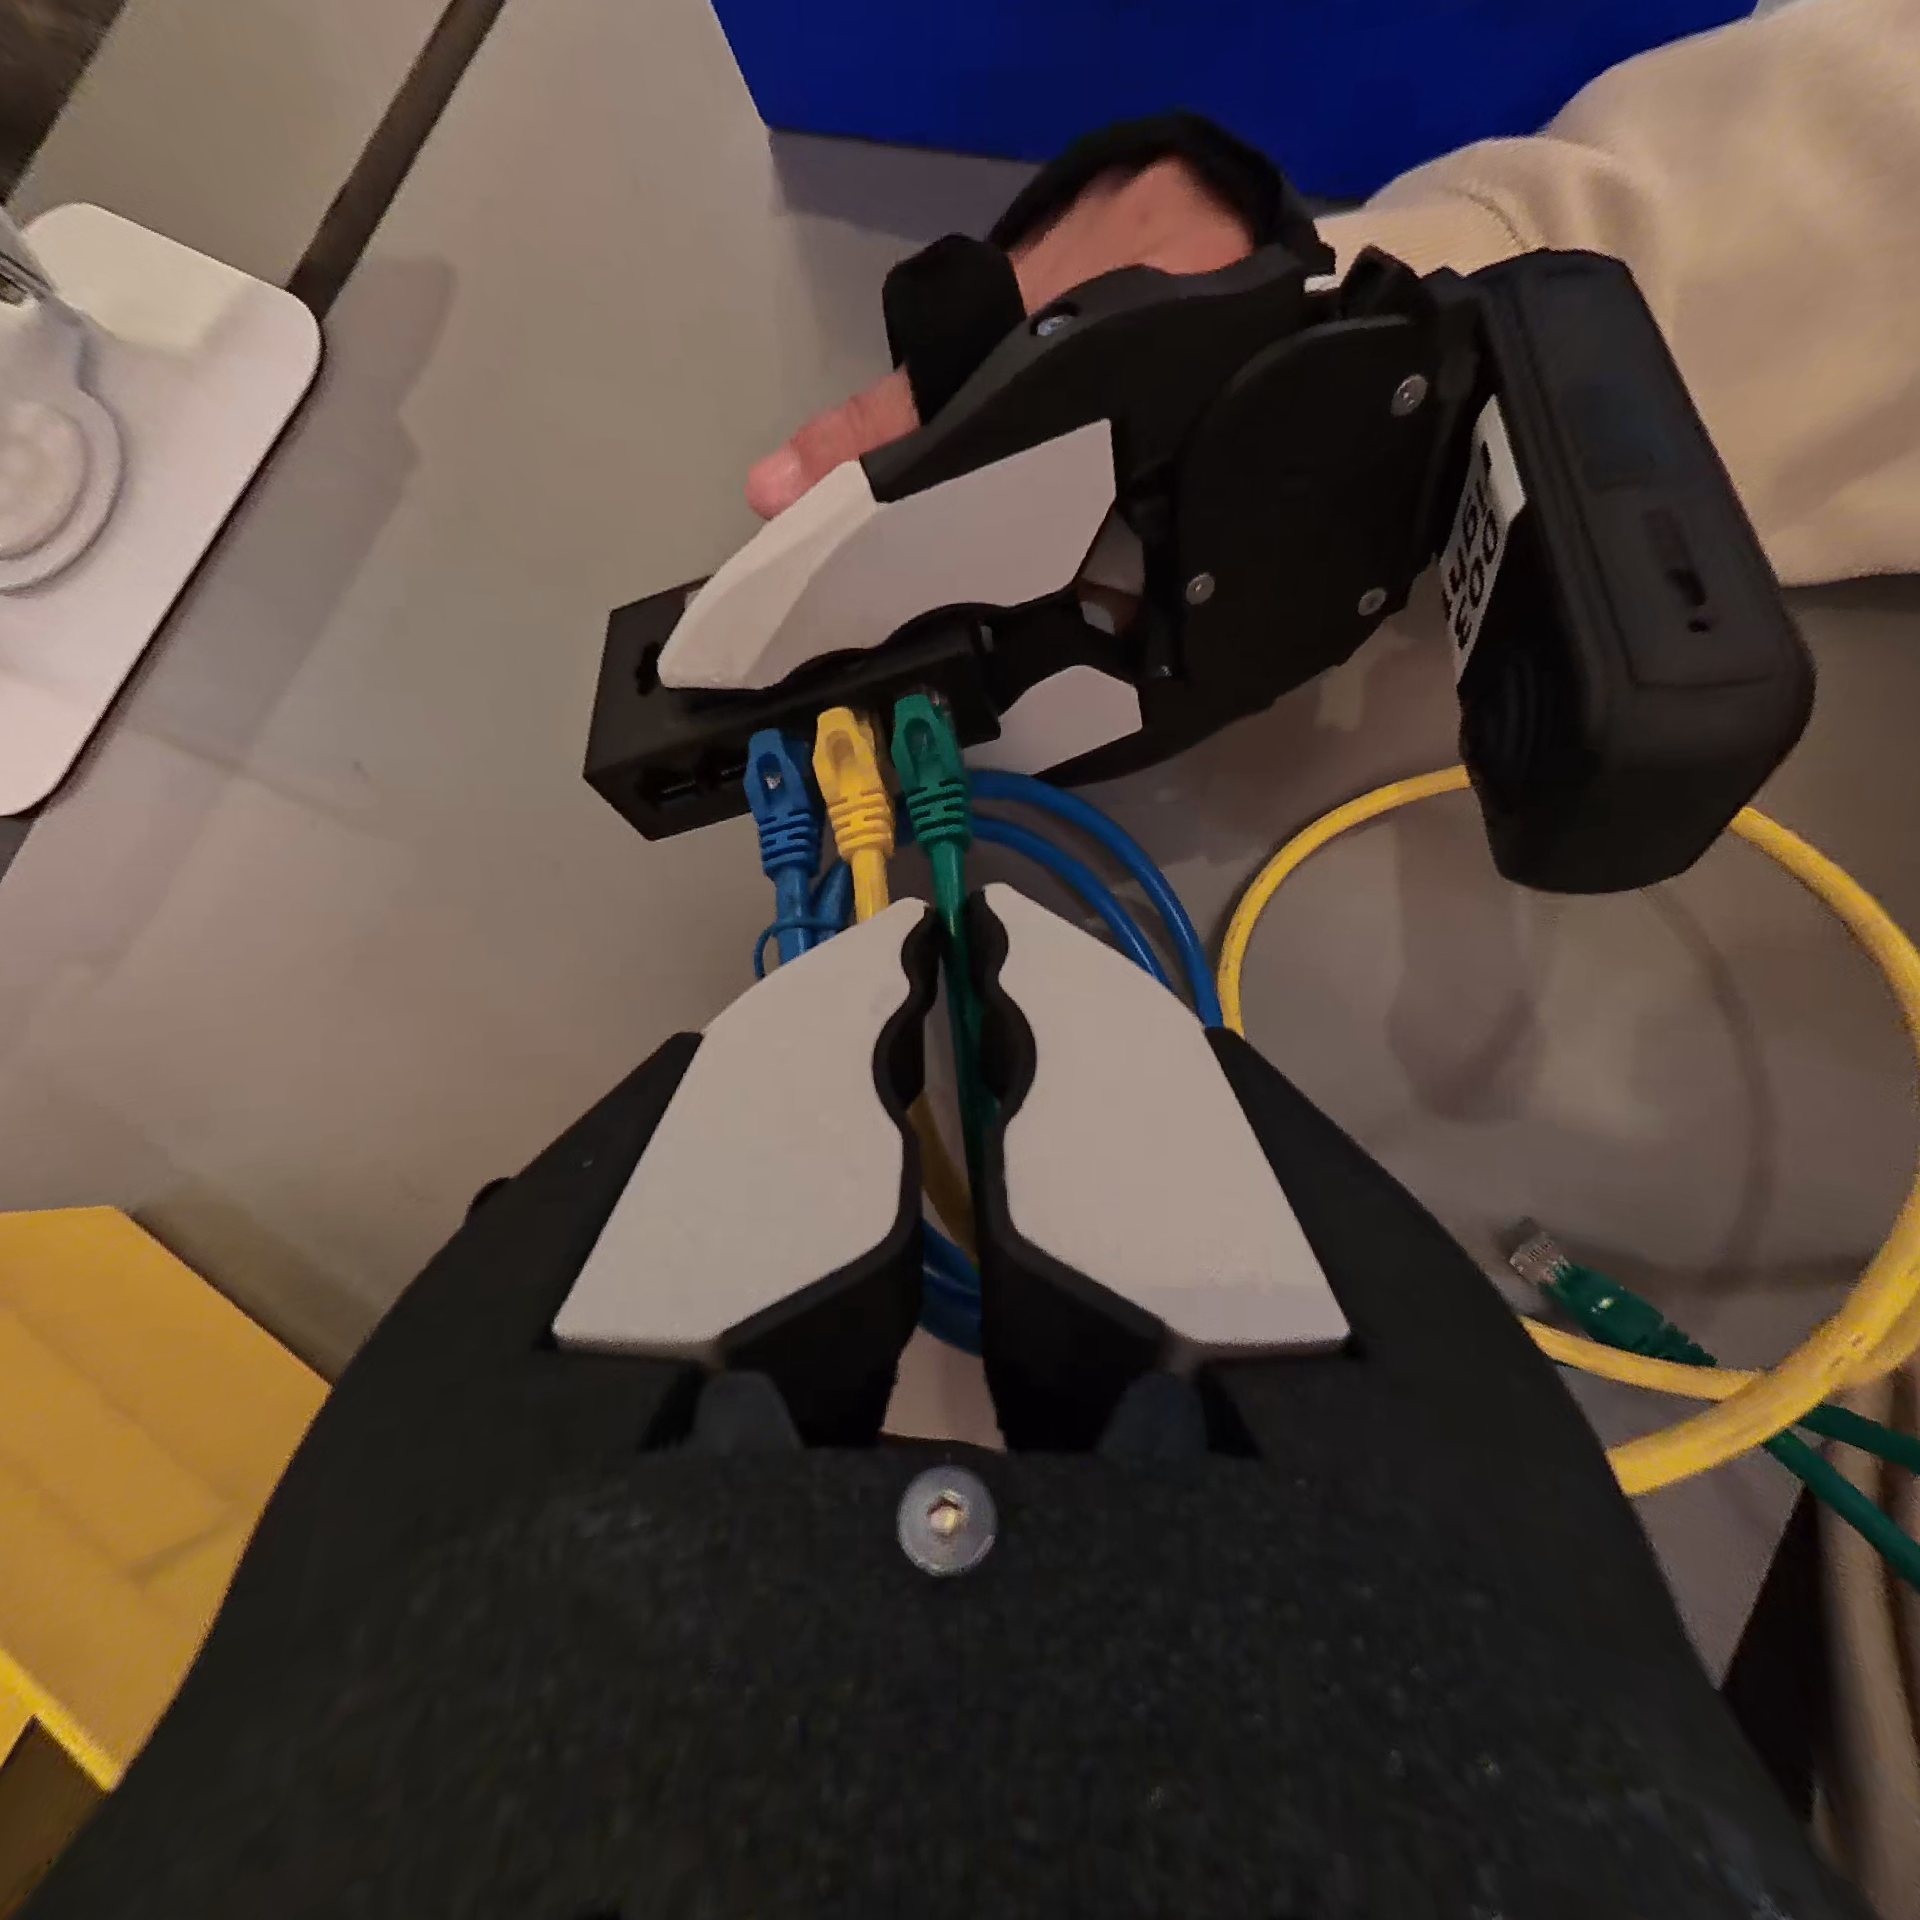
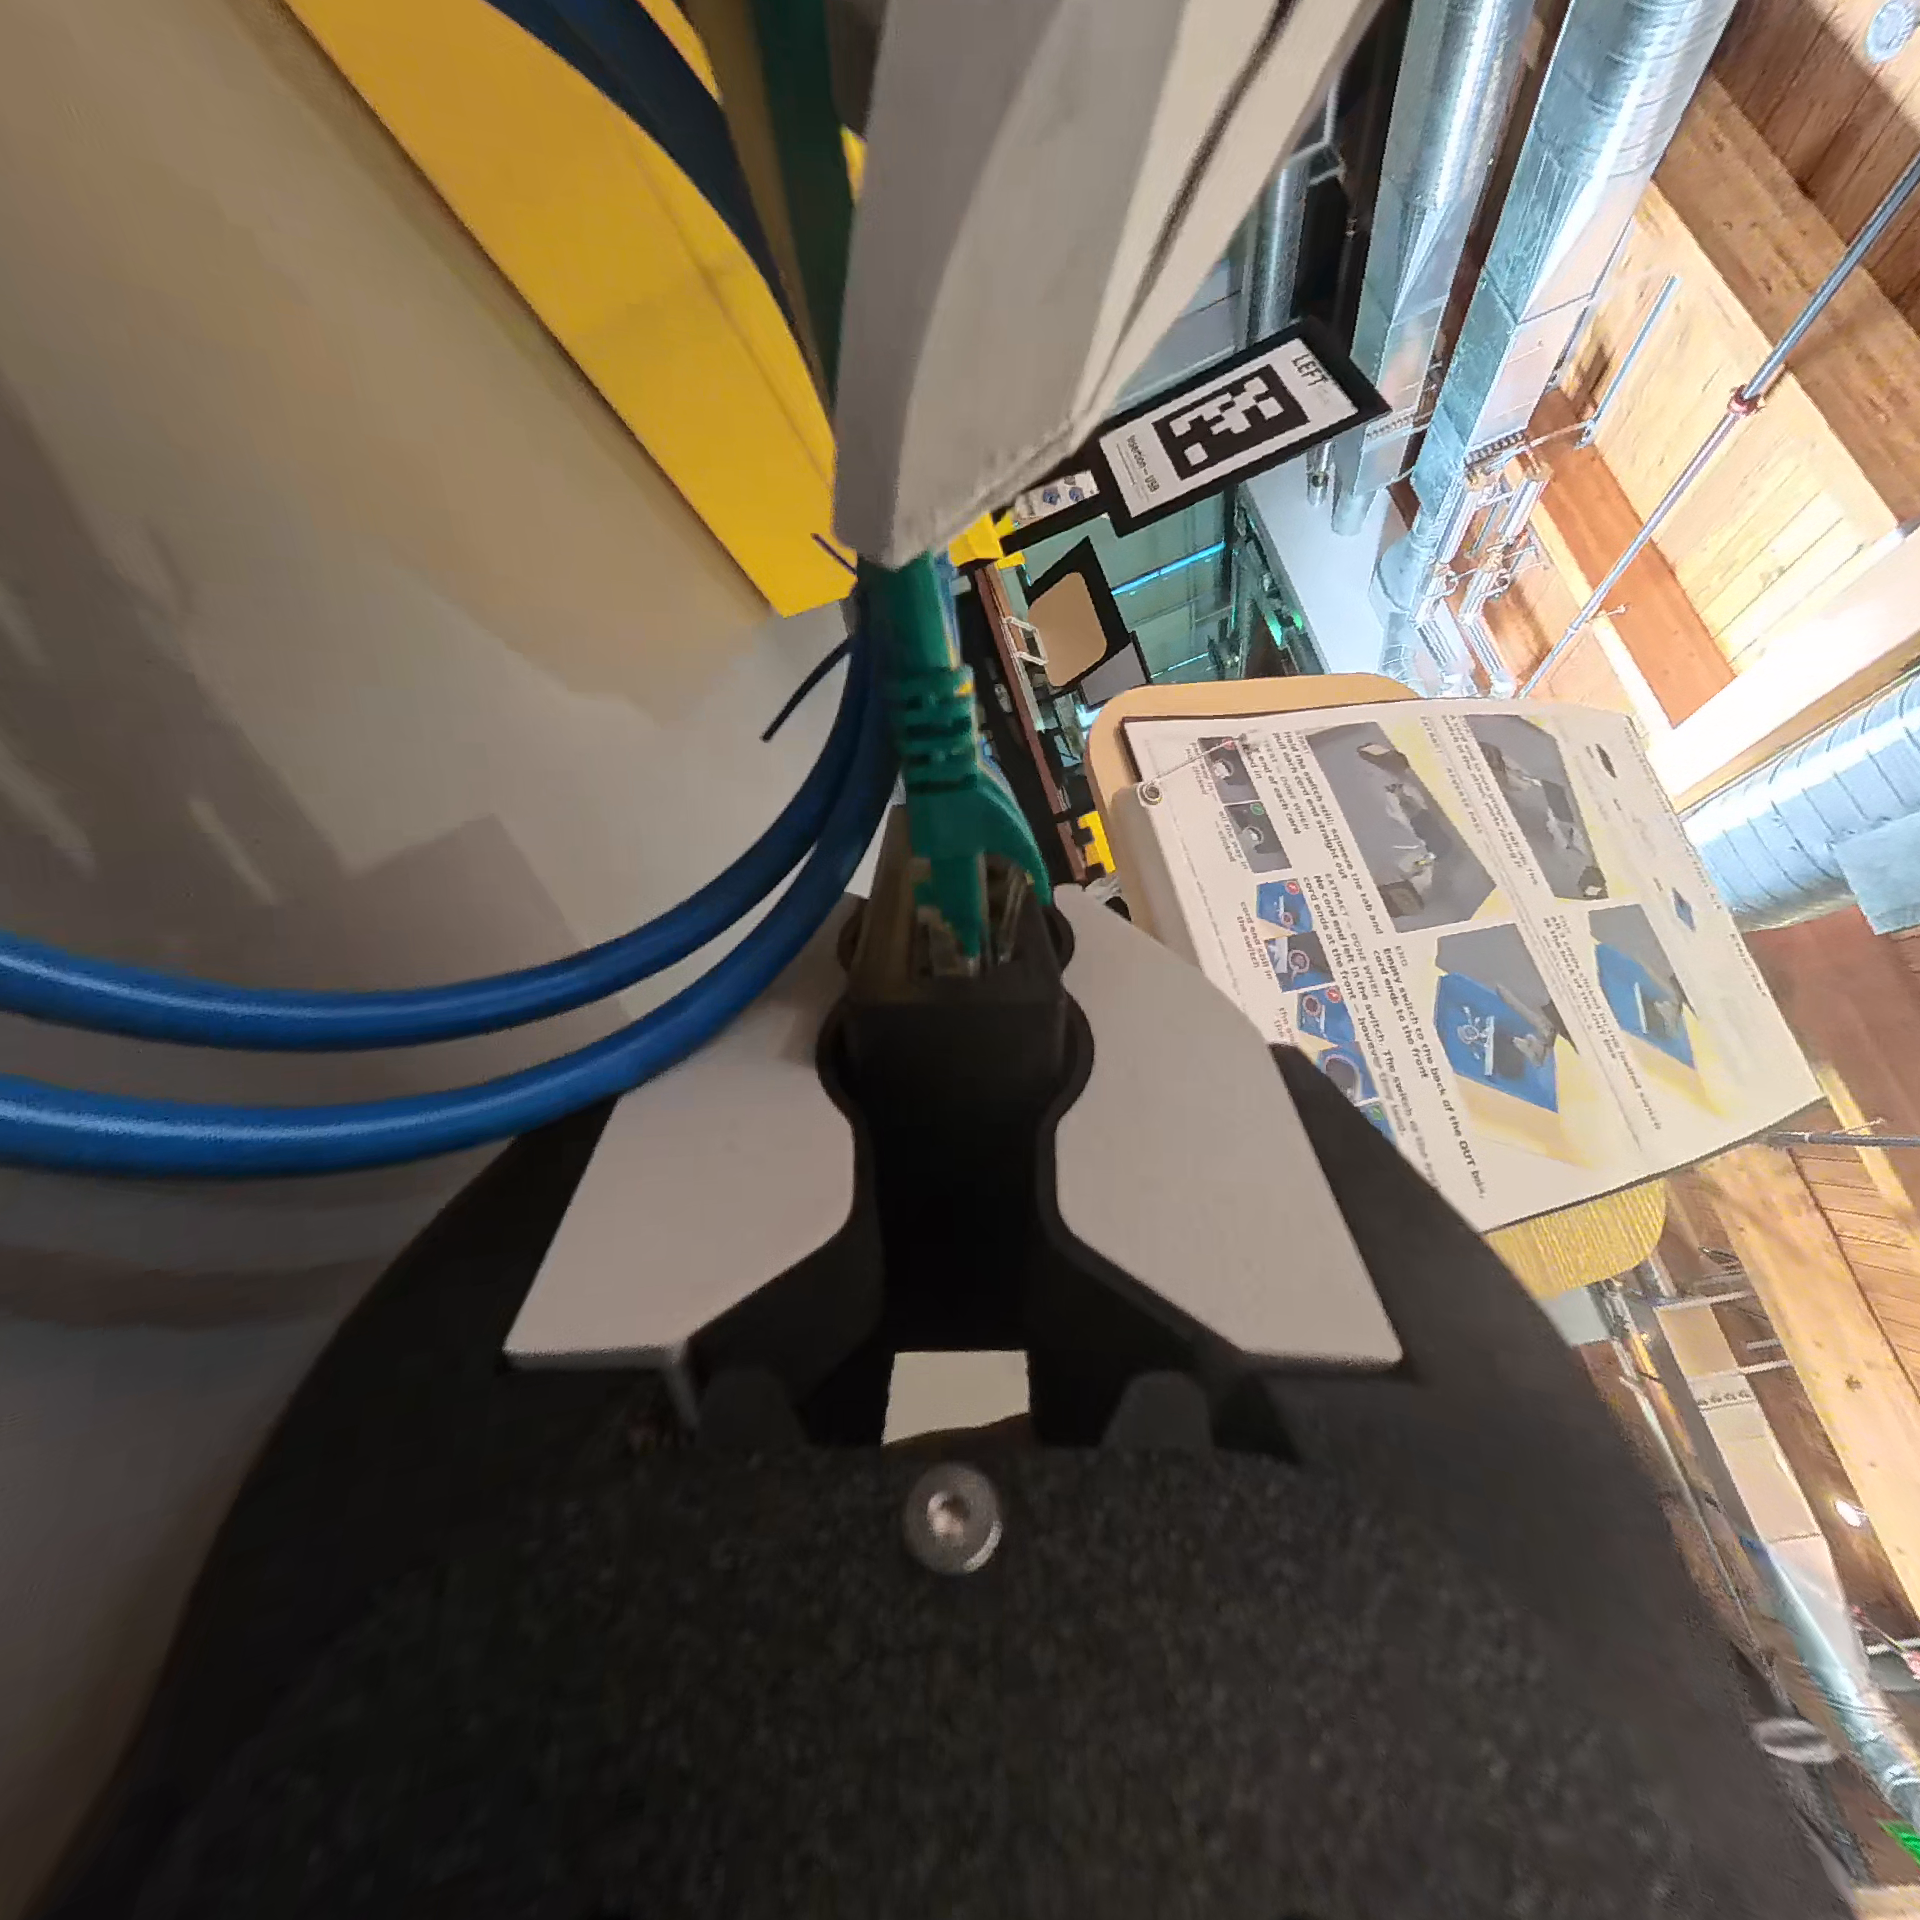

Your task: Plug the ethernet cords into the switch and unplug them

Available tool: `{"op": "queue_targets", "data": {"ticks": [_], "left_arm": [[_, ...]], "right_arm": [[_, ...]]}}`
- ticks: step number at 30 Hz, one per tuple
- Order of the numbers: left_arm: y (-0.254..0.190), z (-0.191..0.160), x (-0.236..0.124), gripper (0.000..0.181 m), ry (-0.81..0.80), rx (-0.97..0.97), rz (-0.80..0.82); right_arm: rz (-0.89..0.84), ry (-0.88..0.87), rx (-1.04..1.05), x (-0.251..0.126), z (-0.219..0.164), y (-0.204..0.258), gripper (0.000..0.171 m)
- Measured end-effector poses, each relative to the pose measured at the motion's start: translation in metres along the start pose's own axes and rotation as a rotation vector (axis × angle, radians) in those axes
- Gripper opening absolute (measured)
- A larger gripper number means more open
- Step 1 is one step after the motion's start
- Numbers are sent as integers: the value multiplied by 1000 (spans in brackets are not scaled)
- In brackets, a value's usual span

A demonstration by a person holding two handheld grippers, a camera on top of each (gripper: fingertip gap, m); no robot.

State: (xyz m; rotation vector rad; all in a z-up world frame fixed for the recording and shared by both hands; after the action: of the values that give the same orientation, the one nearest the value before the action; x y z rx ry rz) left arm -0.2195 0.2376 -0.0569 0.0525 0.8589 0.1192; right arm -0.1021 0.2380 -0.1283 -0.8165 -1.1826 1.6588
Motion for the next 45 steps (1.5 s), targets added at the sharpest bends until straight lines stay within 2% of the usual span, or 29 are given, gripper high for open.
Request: {"op": "queue_targets", "data": {"ticks": [5,13,25,27,28,30,31,33,35,40,42,45], "left_arm": [[-5,4,-1,3,-41,27,37],[-13,7,3,3,-55,27,0],[-10,8,8,4,-53,40,99],[-12,12,-7,0,-127,35,86],[-12,16,-26,2,-207,26,92],[-9,18,-78,20,-370,-31,120],[-8,13,-104,26,-443,-82,128],[-11,-11,-145,26,-578,-184,124],[-19,-50,-156,25,-627,-268,143],[-55,-159,-104,17,-499,-409,336],[-66,-170,-96,18,-370,-347,388],[-72,-169,-98,15,-362,-172,540]], "right_arm": [[-5,-15,32,-2,0,-2,29],[-5,-22,28,-3,1,-2,28],[28,22,44,2,-3,0,32],[12,-35,78,-2,-1,-4,30],[27,-32,87,-2,-1,-3,30],[42,-13,57,0,-3,0,30],[35,-16,70,1,-3,-2,30],[21,-5,80,1,-6,-4,30],[15,-4,78,1,-6,-5,30],[1,16,23,3,-3,-2,30],[-17,40,-35,4,-2,-4,30],[-45,129,-121,5,1,-19,31]]}}
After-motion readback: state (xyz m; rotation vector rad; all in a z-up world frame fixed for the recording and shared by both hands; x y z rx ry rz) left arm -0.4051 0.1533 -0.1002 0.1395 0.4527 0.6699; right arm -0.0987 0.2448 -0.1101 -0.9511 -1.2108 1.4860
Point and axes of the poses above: each gripper's, where its closed fingertips meet, x out along the fingers, z out of its top, y = z × x across the jaws, the point moved 8 cm from there along -x, back along the fingers, and after that the axes turned 4 degrees about -x, right-handed, at the moved point
